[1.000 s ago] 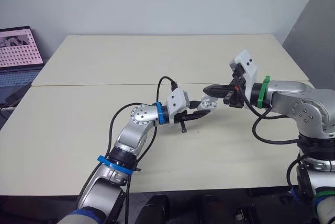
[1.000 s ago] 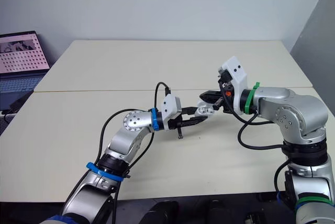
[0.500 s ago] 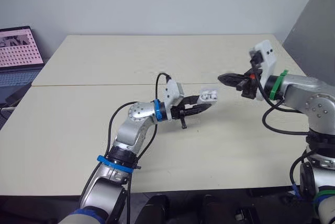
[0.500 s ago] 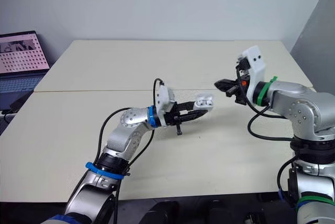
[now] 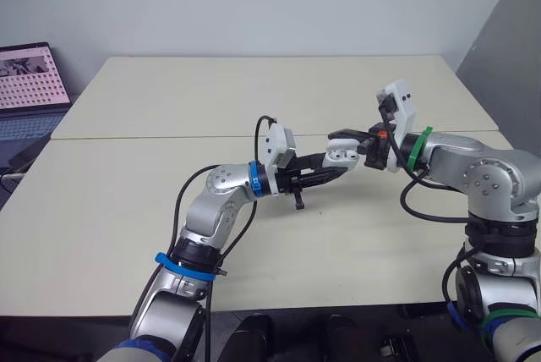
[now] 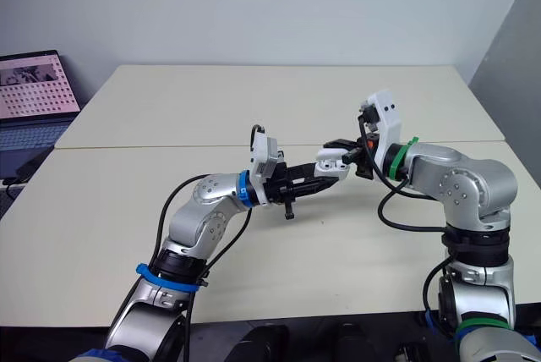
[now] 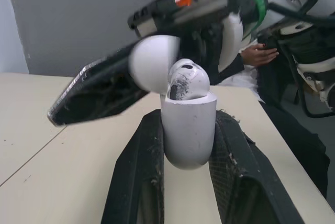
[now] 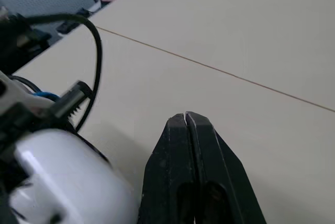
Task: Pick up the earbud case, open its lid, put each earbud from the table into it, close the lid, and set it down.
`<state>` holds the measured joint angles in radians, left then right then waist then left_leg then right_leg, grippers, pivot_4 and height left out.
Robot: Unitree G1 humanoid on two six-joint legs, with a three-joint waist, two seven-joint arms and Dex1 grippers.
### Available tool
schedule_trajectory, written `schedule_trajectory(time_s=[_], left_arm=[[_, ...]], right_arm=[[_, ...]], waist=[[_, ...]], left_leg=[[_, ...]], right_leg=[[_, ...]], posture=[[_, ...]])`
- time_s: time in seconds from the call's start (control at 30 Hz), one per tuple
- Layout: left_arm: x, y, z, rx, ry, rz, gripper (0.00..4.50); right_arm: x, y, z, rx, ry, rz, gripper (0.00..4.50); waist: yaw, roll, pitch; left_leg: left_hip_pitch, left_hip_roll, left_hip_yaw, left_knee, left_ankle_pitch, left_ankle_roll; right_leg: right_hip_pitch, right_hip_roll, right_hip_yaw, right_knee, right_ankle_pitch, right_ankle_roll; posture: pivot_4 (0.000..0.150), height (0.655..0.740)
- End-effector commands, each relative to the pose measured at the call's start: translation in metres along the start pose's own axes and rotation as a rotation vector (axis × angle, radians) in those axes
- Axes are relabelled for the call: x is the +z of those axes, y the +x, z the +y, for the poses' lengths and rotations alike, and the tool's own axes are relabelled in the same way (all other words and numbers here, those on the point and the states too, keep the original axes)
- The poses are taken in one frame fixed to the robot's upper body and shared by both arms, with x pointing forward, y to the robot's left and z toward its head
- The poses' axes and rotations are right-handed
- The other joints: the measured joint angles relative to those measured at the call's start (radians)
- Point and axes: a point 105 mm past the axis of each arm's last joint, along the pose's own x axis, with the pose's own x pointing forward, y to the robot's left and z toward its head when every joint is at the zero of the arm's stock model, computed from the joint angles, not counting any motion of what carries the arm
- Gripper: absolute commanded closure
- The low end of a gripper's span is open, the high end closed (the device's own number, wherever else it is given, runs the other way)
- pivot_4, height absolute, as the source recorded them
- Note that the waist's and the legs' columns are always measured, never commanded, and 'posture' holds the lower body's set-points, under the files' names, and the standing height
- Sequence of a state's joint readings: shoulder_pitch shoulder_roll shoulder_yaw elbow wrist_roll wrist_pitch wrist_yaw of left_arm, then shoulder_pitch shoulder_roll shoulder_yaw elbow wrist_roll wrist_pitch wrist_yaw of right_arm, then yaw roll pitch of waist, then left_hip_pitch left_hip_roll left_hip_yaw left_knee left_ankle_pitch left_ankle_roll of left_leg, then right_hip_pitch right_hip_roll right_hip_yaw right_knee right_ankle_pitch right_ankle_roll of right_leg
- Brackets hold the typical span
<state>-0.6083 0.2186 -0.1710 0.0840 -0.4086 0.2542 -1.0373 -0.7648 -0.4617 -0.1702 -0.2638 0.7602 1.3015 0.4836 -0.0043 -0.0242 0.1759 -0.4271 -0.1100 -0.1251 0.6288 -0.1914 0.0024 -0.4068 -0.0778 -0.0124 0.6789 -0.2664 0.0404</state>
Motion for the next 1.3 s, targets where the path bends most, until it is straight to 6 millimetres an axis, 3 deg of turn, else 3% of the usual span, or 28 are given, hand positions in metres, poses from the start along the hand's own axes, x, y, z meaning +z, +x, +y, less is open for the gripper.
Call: schedule_trajectory(time_s=[0.03, 0.43, 0.6, 0.7, 0.8, 0.93, 1.07, 1.1, 1.3], left_arm=[[0.008, 0.002, -0.003, -0.016, 0.032, -0.014, 3.75], [0.021, 0.004, 0.012, 0.049, -0.032, -0.069, 3.75], [0.009, -0.001, 0.016, 0.082, -0.061, -0.010, 3.75], [-0.012, -0.011, 0.023, 0.157, -0.205, 0.104, 3.75], [-0.028, -0.021, 0.028, 0.262, -0.357, 0.165, 3.75], [-0.056, -0.027, 0.022, 0.336, -0.458, 0.284, 3.75], [-0.078, -0.034, 0.023, 0.466, -0.656, 0.344, 3.75], [-0.081, -0.036, 0.023, 0.489, -0.696, 0.349, 3.75], [-0.084, -0.049, 0.027, 0.586, -0.822, 0.370, 1.82]], right_arm=[[0.013, -0.007, 0.026, 0.103, -0.030, -0.030, 4.48], [-0.011, -0.011, 0.023, 0.008, -0.136, 0.031, 4.48], [0.010, -0.018, 0.020, -0.046, -0.248, -0.121, 4.48], [0.013, -0.036, 0.028, -0.025, -0.416, -0.158, 3.87], [-0.013, -0.048, 0.032, 0.043, -0.579, -0.061, 2.87], [-0.052, -0.064, 0.016, 0.058, -0.558, 0.027, 1.43], [-0.074, -0.068, 0.016, 0.094, -0.561, 0.051, 0.02], [-0.077, -0.069, 0.017, 0.101, -0.557, 0.053, 0.02], [-0.083, -0.072, 0.017, 0.102, -0.557, 0.054, 0.00]], waist=[[0.000, 0.000, 0.000], [0.001, 0.000, 0.000], [0.001, 0.000, 0.000], [0.003, 0.000, 0.000], [0.002, 0.000, 0.000], [0.003, -0.001, 0.000], [0.003, -0.001, 0.000], [0.004, -0.001, 0.000], [0.005, -0.001, 0.000]], left_leg=[[0.000, 0.000, 0.000, 0.000, 0.000, 0.000], [0.000, 0.000, 0.000, 0.000, 0.000, 0.000], [0.000, 0.000, 0.000, 0.000, 0.000, 0.000], [0.000, 0.000, 0.000, 0.000, 0.000, 0.000], [0.000, 0.000, -0.001, 0.000, -0.001, 0.001], [0.000, 0.000, -0.001, 0.000, -0.001, 0.001], [0.000, 0.000, -0.001, 0.001, -0.001, 0.001], [0.000, 0.000, -0.001, 0.001, -0.001, 0.001], [0.000, 0.000, -0.001, 0.001, -0.001, 0.000]], right_leg=[[0.000, 0.000, 0.000, 0.000, 0.000, 0.000], [0.000, 0.000, 0.000, 0.000, 0.000, 0.000], [0.000, 0.000, 0.000, 0.000, 0.000, 0.000], [0.000, 0.000, 0.000, 0.000, 0.000, 0.000], [0.001, 0.001, -0.001, -0.001, -0.004, 0.007], [0.002, 0.001, -0.001, -0.001, -0.005, 0.008], [0.001, 0.001, 0.000, -0.001, -0.005, 0.008], [0.001, 0.001, -0.001, -0.001, -0.005, 0.008], [0.002, 0.001, -0.001, -0.001, -0.005, 0.008]], posture=[[0.150, 0.7400], [0.150, 0.7400], [0.150, 0.7400], [0.150, 0.7400], [0.150, 0.7400], [0.150, 0.7400], [0.150, 0.7400], [0.150, 0.7400], [0.150, 0.7400]])
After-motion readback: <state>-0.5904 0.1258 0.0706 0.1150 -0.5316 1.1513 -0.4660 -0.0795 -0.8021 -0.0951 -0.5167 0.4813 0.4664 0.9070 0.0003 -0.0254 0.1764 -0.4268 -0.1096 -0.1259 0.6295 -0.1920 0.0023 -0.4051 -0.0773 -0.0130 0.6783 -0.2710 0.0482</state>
